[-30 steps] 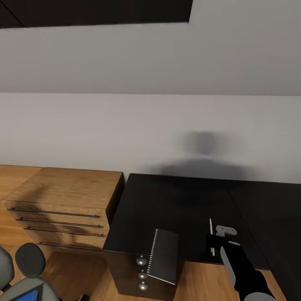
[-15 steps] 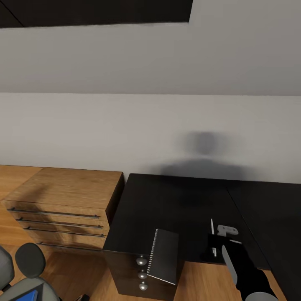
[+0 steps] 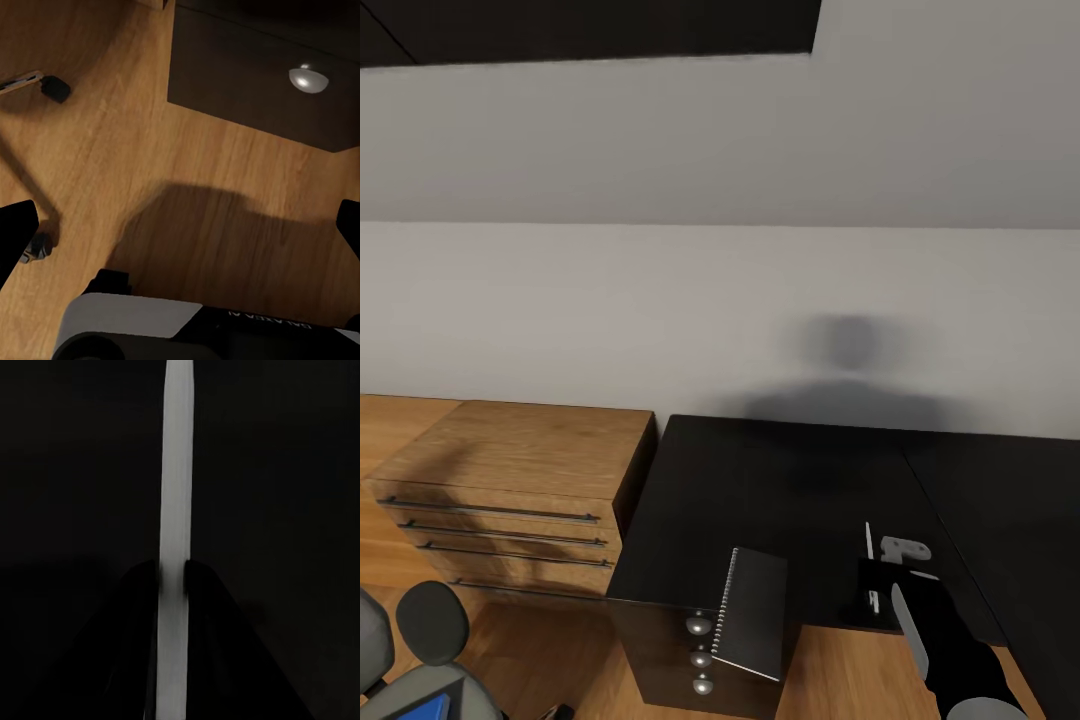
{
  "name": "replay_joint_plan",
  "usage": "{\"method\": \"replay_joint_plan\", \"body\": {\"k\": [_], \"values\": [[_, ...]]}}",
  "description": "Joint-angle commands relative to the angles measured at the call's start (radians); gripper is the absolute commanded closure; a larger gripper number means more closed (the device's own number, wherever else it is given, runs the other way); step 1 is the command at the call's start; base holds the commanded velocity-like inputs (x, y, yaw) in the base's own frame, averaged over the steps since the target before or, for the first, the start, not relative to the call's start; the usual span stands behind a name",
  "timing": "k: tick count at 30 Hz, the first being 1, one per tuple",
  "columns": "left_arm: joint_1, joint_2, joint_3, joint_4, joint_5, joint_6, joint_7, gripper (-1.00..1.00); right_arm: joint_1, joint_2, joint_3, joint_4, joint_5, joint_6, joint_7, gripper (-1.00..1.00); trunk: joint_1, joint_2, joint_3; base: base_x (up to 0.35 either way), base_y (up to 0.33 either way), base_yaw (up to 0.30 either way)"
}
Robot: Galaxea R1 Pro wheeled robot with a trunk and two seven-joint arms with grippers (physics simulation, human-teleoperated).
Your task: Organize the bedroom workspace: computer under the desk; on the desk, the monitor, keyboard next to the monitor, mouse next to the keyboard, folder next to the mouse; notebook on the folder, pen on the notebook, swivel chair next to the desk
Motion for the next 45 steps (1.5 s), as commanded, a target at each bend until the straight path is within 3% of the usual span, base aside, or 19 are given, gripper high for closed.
{"method": "replay_joint_plan", "body": {"k": [1, 23, 24, 45], "values": [[-0.001, 0.001, -0.008, 0.000, 0.010, -0.005, 0.008, -1.00, -0.001, 0.000, 0.000, -0.001, 0.003, 0.006, 0.000, 1.00, 0.000, -0.001, -0.001, 0.000, 0.000, 0.000], [-0.001, 0.001, -0.008, -0.001, 0.010, -0.005, 0.005, -1.00, -0.001, 0.000, 0.001, -0.002, 0.003, 0.006, 0.000, 1.00, 0.000, -0.001, -0.001, 0.000, 0.000, 0.000], [-0.001, 0.001, -0.008, -0.001, 0.010, -0.005, 0.005, -1.00, -0.001, 0.000, 0.001, -0.002, 0.003, 0.006, 0.000, -1.00, 0.000, -0.001, -0.001, 0.000, 0.000, 0.000], [-0.001, 0.002, -0.006, -0.001, 0.011, -0.005, 0.003, -1.00, -0.001, 0.002, 0.001, -0.002, 0.001, 0.006, 0.000, -1.00, 0.000, -0.001, -0.001, 0.000, 0.000, 0.000]]}}
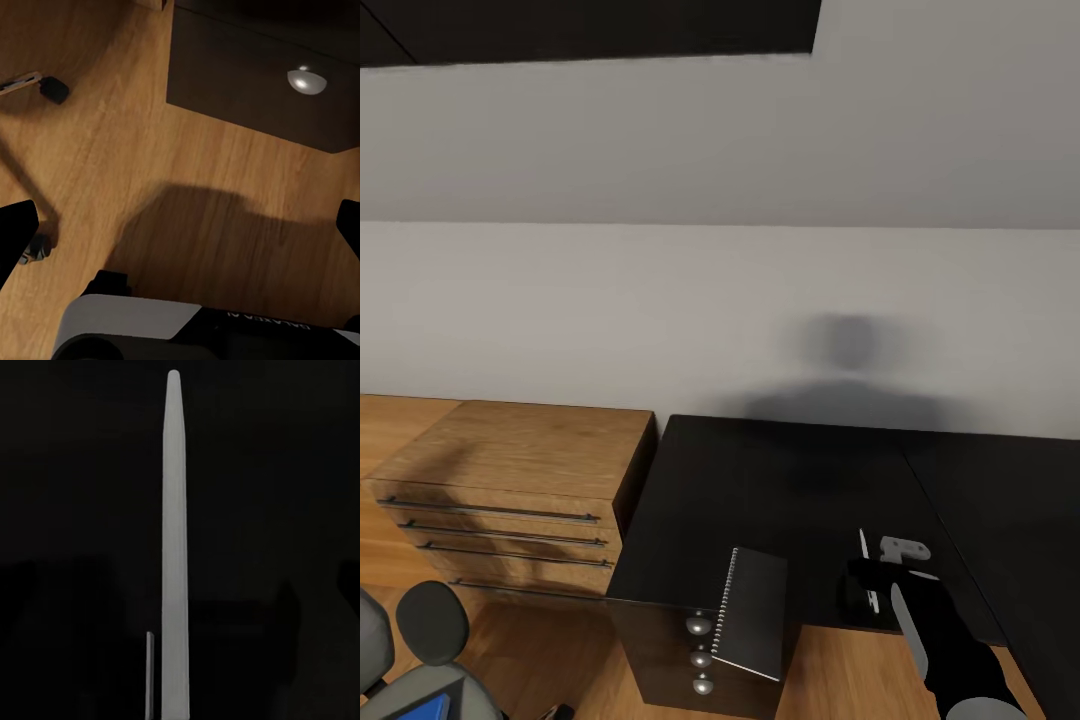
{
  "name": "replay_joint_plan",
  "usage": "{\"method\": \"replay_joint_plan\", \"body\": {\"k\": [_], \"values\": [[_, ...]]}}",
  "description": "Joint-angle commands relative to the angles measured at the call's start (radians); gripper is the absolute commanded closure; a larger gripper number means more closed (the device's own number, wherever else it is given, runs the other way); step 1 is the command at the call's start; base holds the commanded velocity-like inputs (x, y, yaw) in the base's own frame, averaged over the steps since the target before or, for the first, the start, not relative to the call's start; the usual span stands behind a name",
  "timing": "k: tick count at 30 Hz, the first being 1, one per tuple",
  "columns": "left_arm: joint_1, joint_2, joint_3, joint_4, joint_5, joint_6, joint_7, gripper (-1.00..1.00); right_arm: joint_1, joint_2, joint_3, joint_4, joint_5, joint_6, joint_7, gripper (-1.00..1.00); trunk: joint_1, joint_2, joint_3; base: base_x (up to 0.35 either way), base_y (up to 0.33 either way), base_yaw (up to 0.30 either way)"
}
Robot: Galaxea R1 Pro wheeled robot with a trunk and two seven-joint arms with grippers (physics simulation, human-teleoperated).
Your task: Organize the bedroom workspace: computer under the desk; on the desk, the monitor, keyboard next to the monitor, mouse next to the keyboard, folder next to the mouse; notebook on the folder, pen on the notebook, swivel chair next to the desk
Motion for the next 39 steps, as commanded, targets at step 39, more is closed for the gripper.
{"method": "replay_joint_plan", "body": {"k": [39], "values": [[-0.001, 0.002, -0.006, 0.002, 0.012, -0.017, 0.007, -1.00, -0.001, 0.002, 0.000, -0.001, 0.003, 0.001, 0.004, -1.00, 0.000, -0.001, -0.001, 0.000, 0.000, 0.000]]}}
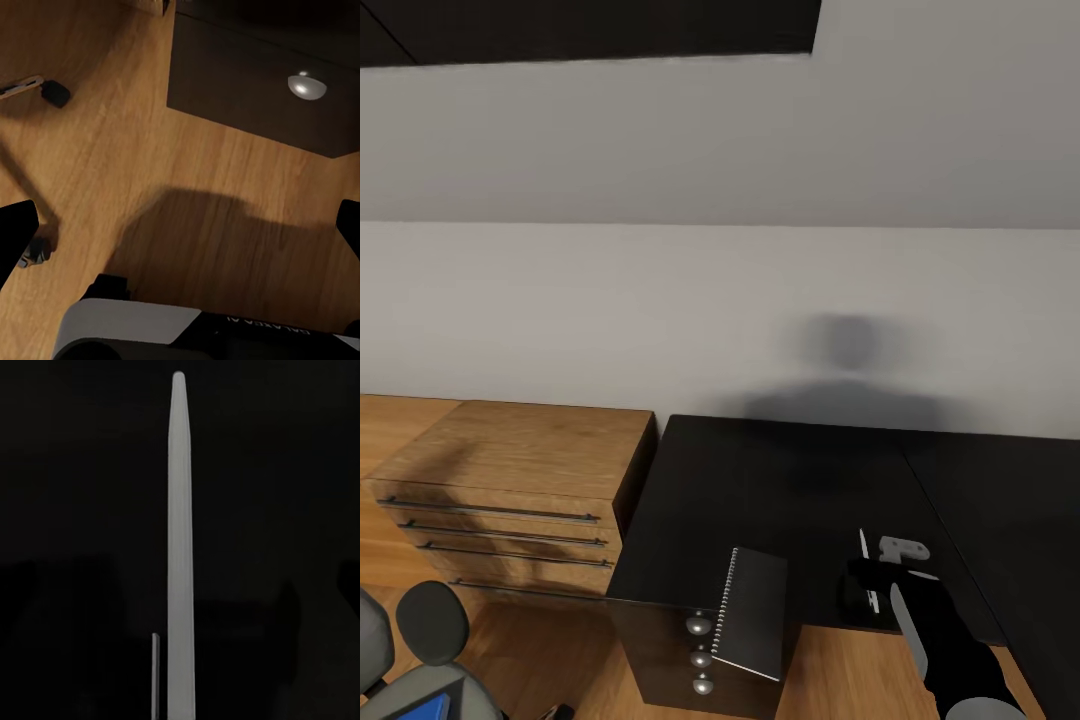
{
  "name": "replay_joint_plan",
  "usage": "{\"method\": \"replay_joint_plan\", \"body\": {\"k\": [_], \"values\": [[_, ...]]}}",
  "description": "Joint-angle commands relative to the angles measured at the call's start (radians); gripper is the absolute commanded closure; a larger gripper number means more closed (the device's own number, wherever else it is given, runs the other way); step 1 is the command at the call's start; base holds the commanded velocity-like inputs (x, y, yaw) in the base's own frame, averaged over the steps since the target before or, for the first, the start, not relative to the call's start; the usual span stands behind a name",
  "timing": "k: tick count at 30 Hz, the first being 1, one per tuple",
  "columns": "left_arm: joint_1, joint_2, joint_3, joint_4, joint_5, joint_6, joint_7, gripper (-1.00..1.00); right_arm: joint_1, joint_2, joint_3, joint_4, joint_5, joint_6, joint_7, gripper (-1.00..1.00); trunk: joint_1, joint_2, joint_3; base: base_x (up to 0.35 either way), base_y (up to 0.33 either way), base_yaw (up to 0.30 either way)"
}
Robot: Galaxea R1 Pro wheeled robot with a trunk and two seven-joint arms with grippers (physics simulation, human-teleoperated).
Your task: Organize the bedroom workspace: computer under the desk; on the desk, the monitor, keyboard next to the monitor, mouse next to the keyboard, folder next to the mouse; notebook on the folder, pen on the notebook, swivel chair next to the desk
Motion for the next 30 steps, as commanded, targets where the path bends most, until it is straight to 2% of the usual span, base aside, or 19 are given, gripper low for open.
{"method": "replay_joint_plan", "body": {"k": [1, 12, 30], "values": [[-0.001, 0.001, -0.008, 0.000, 0.010, -0.005, 0.008, -1.00, -0.001, 0.000, 0.000, -0.001, 0.004, 0.005, 0.000, -1.00, 0.000, -0.001, -0.001, 0.000, 0.000, 0.000], [-0.001, 0.001, -0.010, 0.000, 0.008, -0.007, 0.008, -1.00, -0.001, 0.000, 0.000, -0.001, 0.004, 0.001, 0.002, -1.00, 0.000, -0.001, -0.001, -0.023, 0.000, 0.000], [0.000, 0.001, -0.010, 0.000, 0.009, -0.007, 0.008, -1.00, -0.001, 0.003, 0.004, 0.000, 0.004, 0.000, 0.001, -1.00, 0.000, -0.001, -0.001, -0.298, 0.015, 0.000]]}}
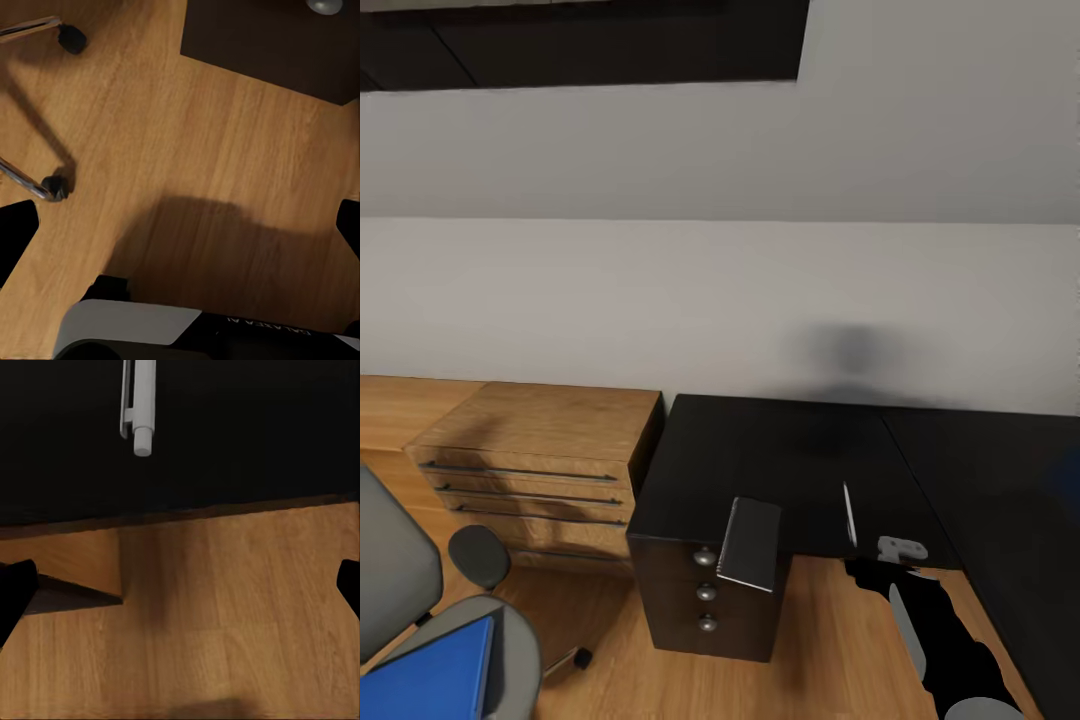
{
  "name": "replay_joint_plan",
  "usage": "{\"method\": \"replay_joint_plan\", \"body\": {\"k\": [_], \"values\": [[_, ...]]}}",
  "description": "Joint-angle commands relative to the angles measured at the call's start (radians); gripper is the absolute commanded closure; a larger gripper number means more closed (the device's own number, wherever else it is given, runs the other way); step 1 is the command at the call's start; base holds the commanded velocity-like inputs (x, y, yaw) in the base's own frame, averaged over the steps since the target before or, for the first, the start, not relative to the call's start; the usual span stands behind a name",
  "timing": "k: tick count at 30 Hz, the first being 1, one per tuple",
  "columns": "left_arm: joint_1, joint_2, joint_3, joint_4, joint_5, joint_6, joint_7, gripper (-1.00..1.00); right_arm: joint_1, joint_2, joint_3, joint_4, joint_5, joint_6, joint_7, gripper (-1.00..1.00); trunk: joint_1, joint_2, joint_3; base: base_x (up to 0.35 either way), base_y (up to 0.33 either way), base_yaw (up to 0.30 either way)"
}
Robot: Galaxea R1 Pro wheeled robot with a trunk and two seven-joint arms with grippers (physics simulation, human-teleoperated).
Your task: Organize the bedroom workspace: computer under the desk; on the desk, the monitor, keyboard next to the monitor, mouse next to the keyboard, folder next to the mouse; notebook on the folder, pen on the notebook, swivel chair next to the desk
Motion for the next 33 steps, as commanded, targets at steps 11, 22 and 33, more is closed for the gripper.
{"method": "replay_joint_plan", "body": {"k": [11, 22, 33], "values": [[-0.001, 0.001, -0.008, 0.000, 0.011, -0.005, 0.008, -1.00, -0.001, 0.001, -0.002, -0.001, 0.003, 0.004, 0.000, -1.00, -0.001, -0.001, -0.001, -0.334, 0.109, 0.000], [-0.001, 0.001, -0.007, 0.000, 0.012, -0.004, 0.008, -1.00, -0.001, 0.003, -0.001, 0.001, -0.016, -0.001, 0.002, -1.00, -0.001, -0.001, -0.001, -0.334, 0.122, 0.000], [-0.001, 0.001, -0.006, 0.000, 0.012, -0.003, 0.008, -1.00, -0.001, 0.005, 0.003, 0.053, -0.029, -0.034, 0.002, -1.00, -0.001, -0.001, -0.001, -0.334, 0.095, 0.000]]}}
